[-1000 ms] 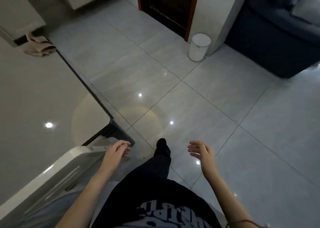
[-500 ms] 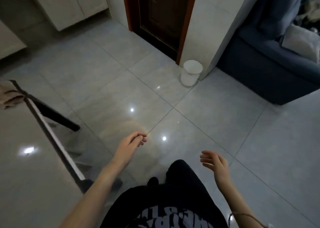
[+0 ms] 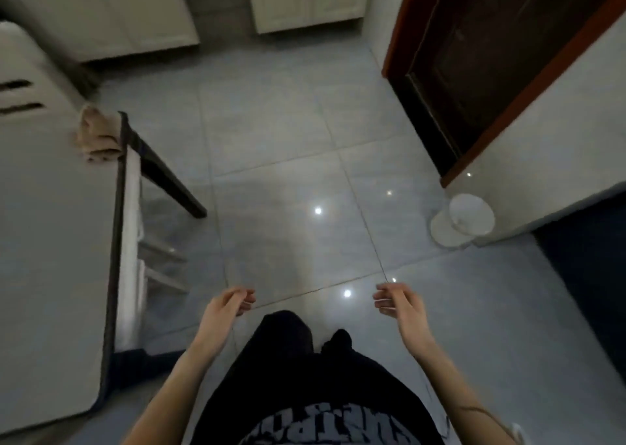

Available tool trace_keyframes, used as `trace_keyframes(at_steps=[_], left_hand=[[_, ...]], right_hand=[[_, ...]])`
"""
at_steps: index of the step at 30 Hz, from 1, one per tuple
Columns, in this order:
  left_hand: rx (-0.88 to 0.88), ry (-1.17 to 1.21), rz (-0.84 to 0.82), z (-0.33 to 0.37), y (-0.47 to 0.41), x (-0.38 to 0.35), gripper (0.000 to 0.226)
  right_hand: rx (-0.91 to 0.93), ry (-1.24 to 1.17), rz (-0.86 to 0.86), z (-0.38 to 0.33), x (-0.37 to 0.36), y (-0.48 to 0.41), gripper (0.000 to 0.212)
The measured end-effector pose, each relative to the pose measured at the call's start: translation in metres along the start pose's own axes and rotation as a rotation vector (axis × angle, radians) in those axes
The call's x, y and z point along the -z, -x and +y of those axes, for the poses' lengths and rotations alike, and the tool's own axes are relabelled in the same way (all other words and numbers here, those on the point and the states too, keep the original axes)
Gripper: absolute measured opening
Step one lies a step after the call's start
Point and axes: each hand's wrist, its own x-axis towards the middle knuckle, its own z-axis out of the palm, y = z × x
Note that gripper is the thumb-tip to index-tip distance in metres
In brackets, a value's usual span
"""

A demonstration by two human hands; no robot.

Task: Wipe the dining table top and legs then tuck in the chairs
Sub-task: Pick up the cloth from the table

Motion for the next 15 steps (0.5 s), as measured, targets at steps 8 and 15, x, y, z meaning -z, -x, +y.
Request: trace_keyframes(at_steps=[8,15], left_hand=[[0.119,0.175,0.296,0.004,-0.041,0.026,0.024],[0.119,0.247,0.317,0.063,-0.148,0.054,0.023]], right_hand=[[0.050,0.159,-0.302,-0.077,-0.080,-0.122,0.027],[0.031,0.209,-0.272,-0.139,-0.151,-0.226,0.026]])
